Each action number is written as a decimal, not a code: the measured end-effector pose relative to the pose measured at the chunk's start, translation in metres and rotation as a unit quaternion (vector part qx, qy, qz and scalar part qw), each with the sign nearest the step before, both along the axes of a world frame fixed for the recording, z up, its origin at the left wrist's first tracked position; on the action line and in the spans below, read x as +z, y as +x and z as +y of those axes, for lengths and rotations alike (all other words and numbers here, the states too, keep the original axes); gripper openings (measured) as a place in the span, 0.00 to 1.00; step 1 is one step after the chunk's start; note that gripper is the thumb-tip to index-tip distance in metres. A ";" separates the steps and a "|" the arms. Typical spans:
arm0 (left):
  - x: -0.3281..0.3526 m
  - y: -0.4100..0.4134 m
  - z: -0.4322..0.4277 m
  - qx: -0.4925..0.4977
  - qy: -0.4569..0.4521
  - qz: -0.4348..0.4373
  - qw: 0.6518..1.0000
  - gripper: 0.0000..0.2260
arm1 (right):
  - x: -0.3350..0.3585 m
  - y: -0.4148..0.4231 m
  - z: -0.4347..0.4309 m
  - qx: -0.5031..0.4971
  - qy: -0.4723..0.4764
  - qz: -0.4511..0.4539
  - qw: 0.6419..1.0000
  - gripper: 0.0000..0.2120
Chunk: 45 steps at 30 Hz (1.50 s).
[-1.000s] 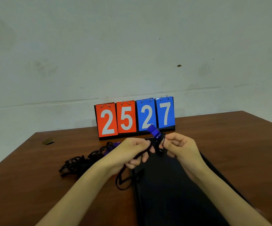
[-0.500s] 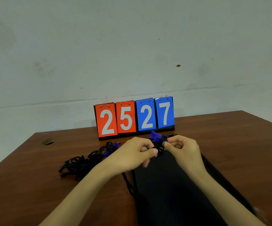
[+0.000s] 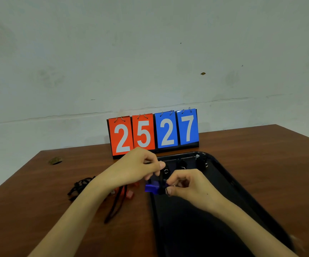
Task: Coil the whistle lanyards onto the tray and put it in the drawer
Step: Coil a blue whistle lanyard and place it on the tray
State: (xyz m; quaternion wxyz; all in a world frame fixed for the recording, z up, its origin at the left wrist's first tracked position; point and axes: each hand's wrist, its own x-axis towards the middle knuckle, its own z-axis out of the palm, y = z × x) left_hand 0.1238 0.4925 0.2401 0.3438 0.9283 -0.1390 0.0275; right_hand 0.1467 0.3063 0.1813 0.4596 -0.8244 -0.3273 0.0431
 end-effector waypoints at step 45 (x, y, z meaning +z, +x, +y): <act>-0.004 0.002 0.001 -0.017 0.022 -0.038 0.999 0.12 | 0.003 0.001 -0.002 0.019 0.044 0.000 0.999 0.06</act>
